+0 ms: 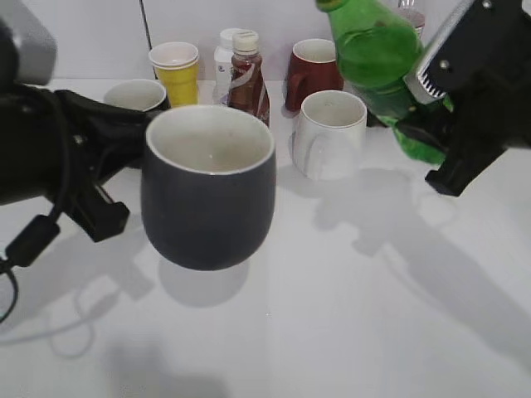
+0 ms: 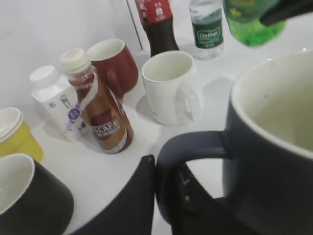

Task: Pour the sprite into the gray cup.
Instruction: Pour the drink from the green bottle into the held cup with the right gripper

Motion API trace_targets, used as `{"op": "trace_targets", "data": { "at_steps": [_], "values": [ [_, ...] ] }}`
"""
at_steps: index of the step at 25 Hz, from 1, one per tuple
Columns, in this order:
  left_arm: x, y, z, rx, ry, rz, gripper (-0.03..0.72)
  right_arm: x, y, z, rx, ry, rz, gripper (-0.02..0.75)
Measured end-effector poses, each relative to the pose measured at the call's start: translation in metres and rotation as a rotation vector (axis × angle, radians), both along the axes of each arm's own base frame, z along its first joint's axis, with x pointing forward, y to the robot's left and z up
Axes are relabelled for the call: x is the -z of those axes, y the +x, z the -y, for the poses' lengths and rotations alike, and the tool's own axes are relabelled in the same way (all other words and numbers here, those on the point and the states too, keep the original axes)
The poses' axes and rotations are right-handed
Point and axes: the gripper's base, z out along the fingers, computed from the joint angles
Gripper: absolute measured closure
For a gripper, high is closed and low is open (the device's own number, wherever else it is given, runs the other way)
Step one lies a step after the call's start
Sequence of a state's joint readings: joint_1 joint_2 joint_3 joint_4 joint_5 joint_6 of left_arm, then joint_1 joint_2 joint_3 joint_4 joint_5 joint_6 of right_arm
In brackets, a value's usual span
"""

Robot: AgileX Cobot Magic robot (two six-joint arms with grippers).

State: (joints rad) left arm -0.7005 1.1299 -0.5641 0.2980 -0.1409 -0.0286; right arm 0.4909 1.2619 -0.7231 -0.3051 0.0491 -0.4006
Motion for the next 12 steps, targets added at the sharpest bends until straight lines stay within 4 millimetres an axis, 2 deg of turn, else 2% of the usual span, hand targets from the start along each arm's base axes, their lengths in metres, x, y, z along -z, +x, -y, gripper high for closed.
{"op": "trace_targets", "data": {
  "at_steps": [6, 12],
  "values": [
    [0.004, 0.007, 0.005, -0.016, 0.008, -0.045, 0.638, -0.008, 0.003, -0.001, -0.100, -0.176, 0.110, 0.408],
    [0.005, 0.007, 0.006, -0.018, 0.006, -0.051, 0.638, -0.016, 0.012, -0.005, -0.136, -0.253, 0.166, 0.408]
  ]
}}
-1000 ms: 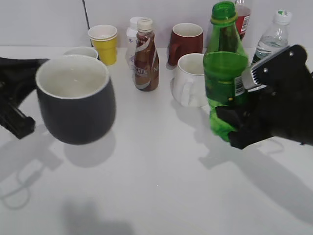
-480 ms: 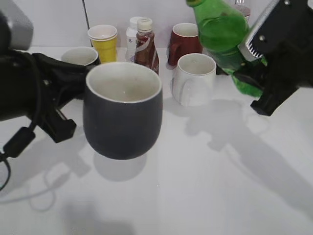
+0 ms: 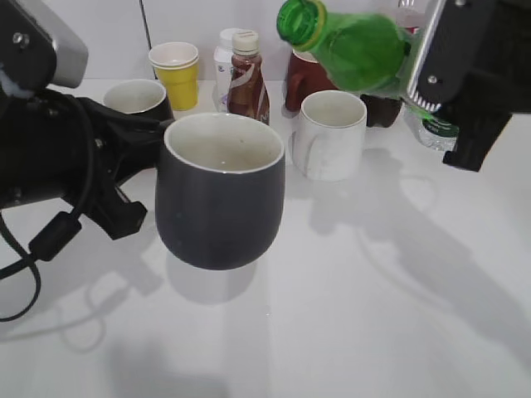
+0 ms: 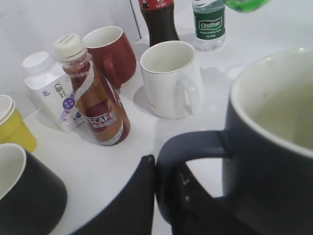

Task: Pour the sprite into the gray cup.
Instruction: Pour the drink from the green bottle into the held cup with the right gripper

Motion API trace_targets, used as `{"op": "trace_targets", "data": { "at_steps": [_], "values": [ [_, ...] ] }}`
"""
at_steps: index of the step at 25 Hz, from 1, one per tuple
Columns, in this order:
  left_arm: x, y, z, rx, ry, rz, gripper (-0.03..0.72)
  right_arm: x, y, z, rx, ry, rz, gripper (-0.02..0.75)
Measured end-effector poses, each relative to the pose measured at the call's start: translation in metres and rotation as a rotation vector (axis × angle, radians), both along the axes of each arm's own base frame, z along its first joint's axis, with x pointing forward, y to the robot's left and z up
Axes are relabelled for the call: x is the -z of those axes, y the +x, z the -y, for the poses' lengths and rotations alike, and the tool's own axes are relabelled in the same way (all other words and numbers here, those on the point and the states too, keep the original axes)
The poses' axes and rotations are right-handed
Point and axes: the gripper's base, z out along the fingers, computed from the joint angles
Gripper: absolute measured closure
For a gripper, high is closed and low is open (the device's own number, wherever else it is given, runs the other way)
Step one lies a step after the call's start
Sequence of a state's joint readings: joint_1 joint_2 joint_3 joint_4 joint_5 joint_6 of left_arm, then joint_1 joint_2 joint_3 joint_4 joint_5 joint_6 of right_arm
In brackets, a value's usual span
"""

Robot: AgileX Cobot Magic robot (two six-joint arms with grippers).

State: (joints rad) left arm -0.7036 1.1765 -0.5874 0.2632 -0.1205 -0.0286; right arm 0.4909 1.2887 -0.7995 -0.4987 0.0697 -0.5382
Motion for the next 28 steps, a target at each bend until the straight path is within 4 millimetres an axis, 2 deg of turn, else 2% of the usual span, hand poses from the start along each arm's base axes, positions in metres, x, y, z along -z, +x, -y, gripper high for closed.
{"op": "trace_targets", "data": {
  "at_steps": [6, 11, 15, 28],
  "values": [
    [-0.001, 0.008, 0.007, 0.002, 0.002, -0.004, 0.638, -0.002, 0.010, -0.005, -0.036, -0.081, 0.040, 0.408],
    [-0.007, 0.010, 0.023, 0.043, -0.014, 0.009, 0.638, -0.001, 0.015, -0.005, -0.062, -0.177, 0.068, 0.408],
    [-0.001, 0.012, 0.032, 0.064, -0.007, -0.003, 0.638, -0.002, 0.016, -0.004, -0.093, -0.255, 0.107, 0.408],
    [0.004, 0.013, 0.033, 0.063, 0.001, -0.014, 0.638, -0.005, 0.017, -0.004, -0.161, -0.401, 0.194, 0.408]
  ]
}}
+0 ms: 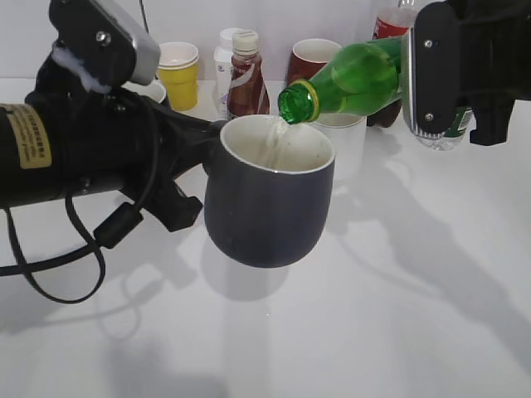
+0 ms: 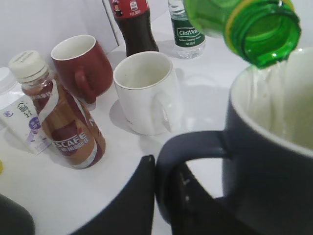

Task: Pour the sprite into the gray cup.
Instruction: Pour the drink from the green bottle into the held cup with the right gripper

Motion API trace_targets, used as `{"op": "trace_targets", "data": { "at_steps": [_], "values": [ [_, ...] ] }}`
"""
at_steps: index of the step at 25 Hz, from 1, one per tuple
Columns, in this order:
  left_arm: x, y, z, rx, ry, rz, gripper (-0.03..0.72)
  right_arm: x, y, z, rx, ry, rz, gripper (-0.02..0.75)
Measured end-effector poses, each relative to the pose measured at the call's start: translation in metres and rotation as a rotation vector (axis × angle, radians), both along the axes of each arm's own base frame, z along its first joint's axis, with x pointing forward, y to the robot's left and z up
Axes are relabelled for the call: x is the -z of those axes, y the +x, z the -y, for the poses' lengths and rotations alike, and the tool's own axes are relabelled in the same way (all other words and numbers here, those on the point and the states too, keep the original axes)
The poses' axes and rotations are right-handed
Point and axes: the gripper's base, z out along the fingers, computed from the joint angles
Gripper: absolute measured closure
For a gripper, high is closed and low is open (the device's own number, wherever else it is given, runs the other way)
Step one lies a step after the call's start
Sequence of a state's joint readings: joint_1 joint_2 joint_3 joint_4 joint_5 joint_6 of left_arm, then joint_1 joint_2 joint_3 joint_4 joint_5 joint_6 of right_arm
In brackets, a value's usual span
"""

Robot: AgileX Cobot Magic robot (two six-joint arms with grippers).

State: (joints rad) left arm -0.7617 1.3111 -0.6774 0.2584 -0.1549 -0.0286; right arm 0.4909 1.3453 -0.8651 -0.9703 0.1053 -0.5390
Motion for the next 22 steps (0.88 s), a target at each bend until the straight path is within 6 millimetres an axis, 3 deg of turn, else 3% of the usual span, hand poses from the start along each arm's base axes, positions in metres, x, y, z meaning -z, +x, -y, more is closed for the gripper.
{"op": "trace_targets", "data": {
  "at_steps": [22],
  "values": [
    [0.0057, 0.0021, 0.0021, 0.001, 0.013, -0.014, 0.638, -0.0083, 0.0026, -0.0014, -0.027, -0.039, 0.050, 0.408]
  ]
}}
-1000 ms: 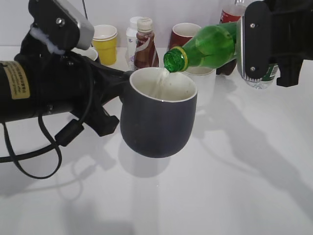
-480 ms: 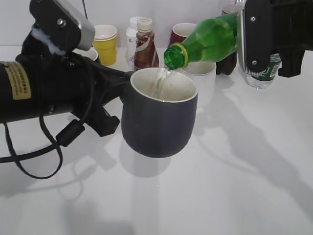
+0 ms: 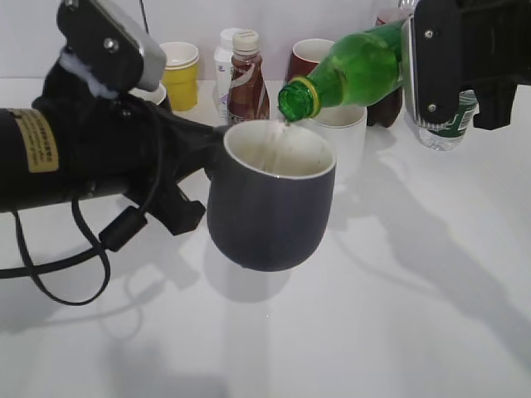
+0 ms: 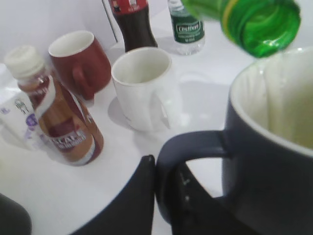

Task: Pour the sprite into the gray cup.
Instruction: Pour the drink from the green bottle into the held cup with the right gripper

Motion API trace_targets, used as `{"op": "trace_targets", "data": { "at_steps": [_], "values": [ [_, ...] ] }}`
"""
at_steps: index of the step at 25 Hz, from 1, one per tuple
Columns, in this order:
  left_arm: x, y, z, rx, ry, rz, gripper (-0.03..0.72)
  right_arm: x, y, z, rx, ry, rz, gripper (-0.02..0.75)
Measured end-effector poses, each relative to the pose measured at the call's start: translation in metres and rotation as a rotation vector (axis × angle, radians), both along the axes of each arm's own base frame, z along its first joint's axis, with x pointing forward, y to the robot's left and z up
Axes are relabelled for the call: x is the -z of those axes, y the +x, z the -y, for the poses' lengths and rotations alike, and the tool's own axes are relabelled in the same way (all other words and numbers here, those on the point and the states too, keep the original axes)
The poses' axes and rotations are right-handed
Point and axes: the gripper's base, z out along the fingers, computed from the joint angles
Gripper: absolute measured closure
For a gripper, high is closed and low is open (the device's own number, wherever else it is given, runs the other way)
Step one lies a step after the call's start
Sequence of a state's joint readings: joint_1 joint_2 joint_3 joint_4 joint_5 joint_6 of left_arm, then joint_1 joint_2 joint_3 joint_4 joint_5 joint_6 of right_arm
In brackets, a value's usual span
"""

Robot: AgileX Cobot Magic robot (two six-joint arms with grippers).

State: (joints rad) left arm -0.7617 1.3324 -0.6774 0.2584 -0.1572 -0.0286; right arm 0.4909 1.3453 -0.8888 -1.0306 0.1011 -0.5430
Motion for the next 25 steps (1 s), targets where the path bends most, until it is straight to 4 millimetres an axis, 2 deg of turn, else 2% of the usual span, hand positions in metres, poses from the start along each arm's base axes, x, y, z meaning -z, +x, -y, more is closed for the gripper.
{"op": "trace_targets", "data": {
  "at_steps": [15, 25],
  "values": [
    [-0.0011, 0.0008, 0.0017, 0.007, -0.020, 0.015, 0.638, 0.0000, 0.0000, -0.0001, 0.001, 0.004, -0.001, 0.408],
    [-0.0031, 0.0077, -0.0044, -0.023, -0.038, 0.031, 0.638, -0.0013, -0.0034, -0.0011, 0.116, 0.279, -0.136, 0.408]
  ]
}}
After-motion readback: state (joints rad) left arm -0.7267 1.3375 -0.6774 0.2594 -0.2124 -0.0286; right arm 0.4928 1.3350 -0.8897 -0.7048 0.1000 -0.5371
